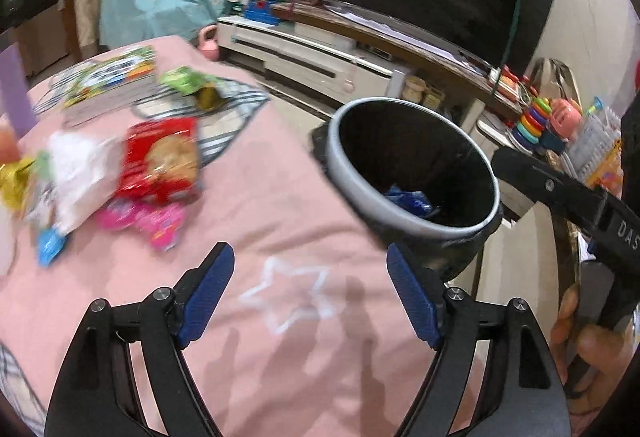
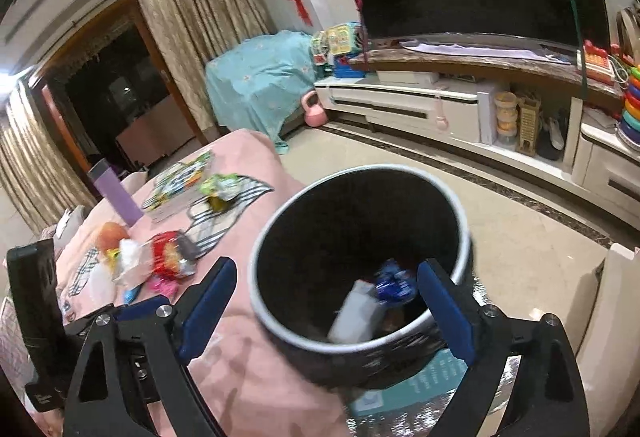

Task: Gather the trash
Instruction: 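Move both open tools back toward the remaining trash on the table, then grasp the white mesh fruit net with the left tool while the right tool grasps the tissue, then carry mesh net and tissue over the bin and open both tools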

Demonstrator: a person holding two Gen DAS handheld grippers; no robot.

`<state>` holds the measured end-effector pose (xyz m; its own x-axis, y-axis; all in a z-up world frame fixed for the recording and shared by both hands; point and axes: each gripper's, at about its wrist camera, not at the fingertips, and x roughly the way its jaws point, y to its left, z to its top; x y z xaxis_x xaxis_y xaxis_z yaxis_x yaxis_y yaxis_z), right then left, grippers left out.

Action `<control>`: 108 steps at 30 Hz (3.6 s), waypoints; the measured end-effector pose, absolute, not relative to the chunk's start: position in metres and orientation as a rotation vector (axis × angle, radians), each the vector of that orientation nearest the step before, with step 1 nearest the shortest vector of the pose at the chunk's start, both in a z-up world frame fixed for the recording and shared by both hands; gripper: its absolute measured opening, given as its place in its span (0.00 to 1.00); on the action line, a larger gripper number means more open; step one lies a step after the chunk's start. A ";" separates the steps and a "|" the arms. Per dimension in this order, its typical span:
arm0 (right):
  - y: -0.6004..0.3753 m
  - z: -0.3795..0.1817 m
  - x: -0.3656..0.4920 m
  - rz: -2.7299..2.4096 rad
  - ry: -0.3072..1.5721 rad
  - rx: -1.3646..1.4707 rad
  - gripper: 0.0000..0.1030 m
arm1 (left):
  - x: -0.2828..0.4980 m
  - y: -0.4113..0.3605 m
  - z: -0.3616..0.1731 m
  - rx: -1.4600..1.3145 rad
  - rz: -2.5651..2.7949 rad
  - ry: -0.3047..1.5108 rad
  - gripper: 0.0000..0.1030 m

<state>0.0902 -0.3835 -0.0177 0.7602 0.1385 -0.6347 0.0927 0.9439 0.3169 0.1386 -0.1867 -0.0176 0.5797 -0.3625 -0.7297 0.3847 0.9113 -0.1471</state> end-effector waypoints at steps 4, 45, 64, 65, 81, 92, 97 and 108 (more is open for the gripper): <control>-0.356 -0.021 0.086 0.072 0.723 0.333 0.90 | 0.125 -0.152 -0.019 0.001 -0.386 0.833 0.78; -0.169 -0.055 0.130 0.341 0.804 0.258 0.91 | 0.127 0.063 -0.035 -0.171 0.027 0.795 0.78; -0.145 -0.077 0.194 0.340 0.833 0.317 0.16 | 0.189 0.097 -0.055 -0.214 0.050 0.837 0.18; -0.145 -0.076 0.191 0.341 0.824 0.313 0.15 | 0.185 0.095 -0.053 -0.209 0.047 0.831 0.15; -0.183 -0.040 0.121 0.348 0.731 0.276 0.10 | 0.119 0.034 -0.025 -0.214 -0.124 0.785 0.13; -0.239 -0.035 0.085 0.238 0.714 0.292 0.10 | 0.110 -0.038 -0.024 -0.155 -0.269 0.803 0.13; -0.263 -0.032 0.070 0.190 0.700 0.293 0.10 | 0.106 -0.066 -0.022 -0.117 -0.315 0.806 0.13; -0.297 -0.030 0.047 0.121 0.678 0.309 0.10 | 0.101 -0.103 -0.020 -0.078 -0.380 0.816 0.13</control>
<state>0.0466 -0.2975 -0.0304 0.7737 0.2100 -0.5977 -0.0100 0.9474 0.3199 0.1013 -0.1030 -0.0197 0.6214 -0.3602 -0.6958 0.3006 0.9297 -0.2128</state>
